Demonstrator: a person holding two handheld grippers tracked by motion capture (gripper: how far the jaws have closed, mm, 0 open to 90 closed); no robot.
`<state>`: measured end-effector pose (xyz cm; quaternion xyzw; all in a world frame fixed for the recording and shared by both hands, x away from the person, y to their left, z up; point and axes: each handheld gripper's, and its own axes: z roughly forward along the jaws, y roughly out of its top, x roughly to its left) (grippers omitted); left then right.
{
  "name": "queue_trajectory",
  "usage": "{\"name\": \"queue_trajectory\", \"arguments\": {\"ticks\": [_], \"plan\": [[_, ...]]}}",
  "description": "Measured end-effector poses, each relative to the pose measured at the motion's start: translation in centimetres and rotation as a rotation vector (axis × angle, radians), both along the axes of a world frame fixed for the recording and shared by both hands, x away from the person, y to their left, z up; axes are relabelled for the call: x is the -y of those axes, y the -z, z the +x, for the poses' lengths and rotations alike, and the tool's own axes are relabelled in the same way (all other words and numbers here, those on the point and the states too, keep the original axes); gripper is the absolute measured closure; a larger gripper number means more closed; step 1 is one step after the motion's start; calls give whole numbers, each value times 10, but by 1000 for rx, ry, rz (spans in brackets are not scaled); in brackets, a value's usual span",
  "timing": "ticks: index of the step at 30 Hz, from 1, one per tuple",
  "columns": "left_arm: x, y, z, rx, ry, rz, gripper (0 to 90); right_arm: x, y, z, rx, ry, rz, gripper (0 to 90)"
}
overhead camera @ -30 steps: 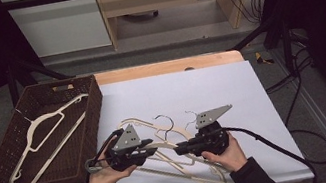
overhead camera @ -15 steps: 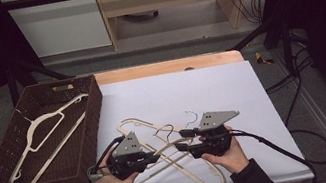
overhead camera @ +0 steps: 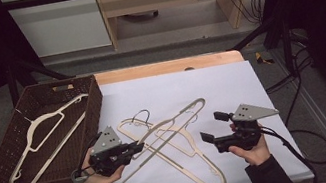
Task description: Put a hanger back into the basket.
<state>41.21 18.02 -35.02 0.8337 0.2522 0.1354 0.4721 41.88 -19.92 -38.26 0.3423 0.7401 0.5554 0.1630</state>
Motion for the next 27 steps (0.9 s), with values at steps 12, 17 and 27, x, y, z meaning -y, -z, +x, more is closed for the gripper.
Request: {"name": "queue_trajectory", "arguments": {"ticks": [12, 17, 27], "plan": [[-29, -50, -4, 103, -67, -25, 865, 29, -4, 0, 34, 123, 17, 64], [-48, -75, 4, 156, -106, -31, 865, 32, -4, -1, 35, 142, 11, 57], [-98, -104, 29, 185, -192, -43, 865, 33, -5, -1, 40, 145, 3, 55]]}}
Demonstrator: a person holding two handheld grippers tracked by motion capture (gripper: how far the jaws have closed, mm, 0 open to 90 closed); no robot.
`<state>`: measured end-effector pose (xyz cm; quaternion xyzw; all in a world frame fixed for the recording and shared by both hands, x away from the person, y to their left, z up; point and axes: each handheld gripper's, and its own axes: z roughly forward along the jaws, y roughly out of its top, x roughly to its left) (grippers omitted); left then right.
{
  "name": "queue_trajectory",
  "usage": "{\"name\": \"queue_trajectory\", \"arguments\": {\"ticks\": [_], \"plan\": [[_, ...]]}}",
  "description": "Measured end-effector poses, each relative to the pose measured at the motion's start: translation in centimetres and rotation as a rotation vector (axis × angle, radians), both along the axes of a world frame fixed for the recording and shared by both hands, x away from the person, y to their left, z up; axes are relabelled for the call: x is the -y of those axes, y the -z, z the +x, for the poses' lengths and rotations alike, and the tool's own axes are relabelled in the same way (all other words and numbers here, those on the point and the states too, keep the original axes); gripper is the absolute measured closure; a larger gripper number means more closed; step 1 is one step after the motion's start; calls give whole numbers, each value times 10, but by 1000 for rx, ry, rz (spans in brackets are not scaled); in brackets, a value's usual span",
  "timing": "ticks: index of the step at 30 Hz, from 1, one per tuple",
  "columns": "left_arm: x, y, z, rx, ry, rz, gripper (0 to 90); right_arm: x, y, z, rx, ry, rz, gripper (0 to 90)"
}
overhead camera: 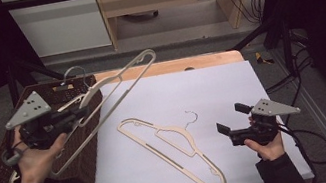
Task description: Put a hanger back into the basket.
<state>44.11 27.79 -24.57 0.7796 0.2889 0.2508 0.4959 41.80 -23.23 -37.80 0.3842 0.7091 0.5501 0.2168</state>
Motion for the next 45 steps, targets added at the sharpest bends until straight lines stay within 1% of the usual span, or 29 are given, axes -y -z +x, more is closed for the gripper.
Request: {"name": "queue_trajectory", "arguments": {"ticks": [2, 5, 7, 10, 11, 12, 14, 18, 21, 25, 27, 29, 34, 38, 40, 43, 44, 45], "plan": [[-14, -3, 7, -3, -25, -9, 865, -1, 0, 0, -4, 0, 3, 54], [-32, -5, 15, -4, -42, -23, 865, -1, 0, 0, -6, 3, 2, 54], [-44, -5, 20, 1, -55, -17, 865, -1, 0, 1, -8, 2, 3, 54], [-59, 0, 29, -7, -81, 4, 865, -1, 1, 1, -9, -5, -5, 54], [-63, 2, 31, -13, -85, 11, 865, -1, 1, 1, -11, 1, -1, 54], [-66, 4, 34, -32, -91, 21, 865, -2, 1, 1, -10, 0, -1, 54], [-72, 8, 38, -42, -99, 29, 865, -2, 1, 1, -11, 0, -2, 54], [-85, 18, 45, -62, -102, 25, 865, -2, 1, 2, -11, 2, -1, 53], [-96, 26, 51, -70, -122, 29, 865, -2, 2, 2, -11, 1, -3, 53], [-111, 35, 55, -84, -142, 28, 865, -3, 2, 2, -14, -2, -6, 53], [-119, 40, 56, -102, -151, 29, 865, -3, 2, 3, -15, -2, -5, 54], [-126, 45, 56, -112, -163, 28, 865, -4, 4, 3, -17, -4, -8, 54], [-146, 55, 54, -128, -184, -1, 865, -6, 5, 4, -24, -8, -14, 53], [-157, 62, 52, -155, -199, 15, 865, -5, 5, 4, -23, -10, -11, 54], [-161, 66, 51, -164, -205, 6, 865, -5, 5, 4, -23, -10, -11, 54], [-167, 74, 51, -195, -221, 25, 865, -6, 5, 4, -26, -11, -9, 54], [-168, 78, 52, -216, -228, 32, 865, -6, 5, 4, -27, -8, -12, 54], [-169, 81, 52, -227, -231, 32, 865, -6, 5, 4, -26, -13, -16, 54]]}}
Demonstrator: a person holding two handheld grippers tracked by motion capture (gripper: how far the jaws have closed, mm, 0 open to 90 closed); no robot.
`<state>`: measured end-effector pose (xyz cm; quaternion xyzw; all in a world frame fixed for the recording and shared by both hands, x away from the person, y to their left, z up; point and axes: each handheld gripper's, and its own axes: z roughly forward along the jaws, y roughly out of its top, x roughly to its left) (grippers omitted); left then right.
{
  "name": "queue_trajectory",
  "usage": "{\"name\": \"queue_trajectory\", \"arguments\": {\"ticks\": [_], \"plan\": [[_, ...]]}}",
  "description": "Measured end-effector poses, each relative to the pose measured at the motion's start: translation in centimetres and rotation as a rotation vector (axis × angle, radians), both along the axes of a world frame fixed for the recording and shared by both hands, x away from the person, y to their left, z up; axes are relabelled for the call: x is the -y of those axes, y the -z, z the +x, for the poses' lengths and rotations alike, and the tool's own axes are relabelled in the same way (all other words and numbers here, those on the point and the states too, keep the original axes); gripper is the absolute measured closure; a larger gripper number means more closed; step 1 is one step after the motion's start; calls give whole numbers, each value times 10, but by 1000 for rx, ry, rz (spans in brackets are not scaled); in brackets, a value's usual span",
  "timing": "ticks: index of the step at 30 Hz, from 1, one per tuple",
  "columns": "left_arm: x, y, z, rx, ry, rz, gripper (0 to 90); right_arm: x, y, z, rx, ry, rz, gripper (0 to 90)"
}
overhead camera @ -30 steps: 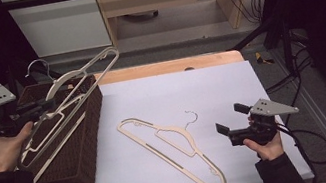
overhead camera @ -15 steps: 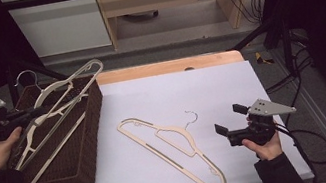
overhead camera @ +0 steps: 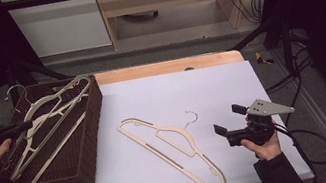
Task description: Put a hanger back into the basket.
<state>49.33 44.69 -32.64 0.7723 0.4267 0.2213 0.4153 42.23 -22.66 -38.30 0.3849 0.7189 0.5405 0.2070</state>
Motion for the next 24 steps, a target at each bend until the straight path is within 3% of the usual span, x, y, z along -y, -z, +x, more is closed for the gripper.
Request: {"name": "queue_trajectory", "arguments": {"ticks": [9, 14, 18, 20, 24], "plan": [[10, 36, 13, -129, -39, 30, 855, 0, 0, 0, -1, 0, -3, 53], [6, 45, 15, -184, -154, 54, 834, -1, 1, 0, -1, 2, 1, 53], [0, 42, 10, -162, -252, 69, 762, -2, 1, 0, -4, 7, 1, 53], [-6, 37, 2, -138, -271, 27, 757, -2, 1, 0, -5, 7, 1, 53], [-12, 27, -12, -77, -288, -18, 726, -2, 1, 0, -7, 6, 0, 53]]}}
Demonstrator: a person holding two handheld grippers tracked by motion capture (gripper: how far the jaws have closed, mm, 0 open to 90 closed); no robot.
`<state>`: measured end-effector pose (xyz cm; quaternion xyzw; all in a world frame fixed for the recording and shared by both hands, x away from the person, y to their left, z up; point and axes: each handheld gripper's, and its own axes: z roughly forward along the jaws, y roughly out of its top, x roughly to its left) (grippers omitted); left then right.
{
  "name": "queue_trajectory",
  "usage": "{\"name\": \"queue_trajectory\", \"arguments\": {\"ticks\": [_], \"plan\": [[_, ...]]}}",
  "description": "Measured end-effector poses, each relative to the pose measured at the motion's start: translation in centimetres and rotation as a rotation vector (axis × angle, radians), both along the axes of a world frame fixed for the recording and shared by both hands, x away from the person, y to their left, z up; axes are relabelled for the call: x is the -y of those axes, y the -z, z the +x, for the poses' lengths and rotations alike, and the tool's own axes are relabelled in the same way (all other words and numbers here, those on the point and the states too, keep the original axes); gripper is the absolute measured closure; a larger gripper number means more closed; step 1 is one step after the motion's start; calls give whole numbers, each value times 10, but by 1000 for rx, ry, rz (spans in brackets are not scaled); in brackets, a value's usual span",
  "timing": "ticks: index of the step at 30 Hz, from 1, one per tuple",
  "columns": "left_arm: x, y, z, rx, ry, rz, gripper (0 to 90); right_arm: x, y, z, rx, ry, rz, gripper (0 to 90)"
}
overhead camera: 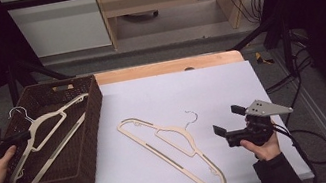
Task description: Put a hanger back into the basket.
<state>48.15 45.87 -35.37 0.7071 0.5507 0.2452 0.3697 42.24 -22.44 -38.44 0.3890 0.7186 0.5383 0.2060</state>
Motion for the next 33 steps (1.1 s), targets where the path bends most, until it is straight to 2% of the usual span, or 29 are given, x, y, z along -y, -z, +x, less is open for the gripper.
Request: {"name": "queue_trajectory", "arguments": {"ticks": [1, 2, 6, 7, 11, 14, 19, 22, 27, 29, 33], "plan": [[-1, -4, -6, 35, -10, -11, 720, 0, 0, 0, 0, 0, 0, 53], [-2, -6, -8, 36, -2, -11, 704, 0, 0, 0, 1, 0, -1, 53], [4, -21, -23, 137, -12, -66, 613, 1, 0, 0, 5, 2, -2, 52], [7, -24, -26, 164, -11, -69, 585, 1, -1, -1, 4, 4, 0, 52], [25, -37, -38, 266, 18, -93, 458, 2, -1, -1, 6, 4, 2, 52], [42, -40, -43, 312, 59, -128, 371, 2, -1, -2, 8, 5, 0, 52], [83, -38, -46, 353, 148, -139, 244, 3, -1, -2, 10, 4, -4, 52], [106, -35, -46, 367, 181, -145, 163, 2, -1, -2, 8, 7, -5, 52], [144, -28, -44, 358, 248, -152, 95, 2, -1, -2, 6, 13, -4, 52], [160, -24, -43, 348, 273, -146, 80, 2, -1, -3, 8, 11, -3, 51], [188, -15, -45, 339, 343, -163, 76, 4, -2, -4, 16, 12, 1, 49]]}}
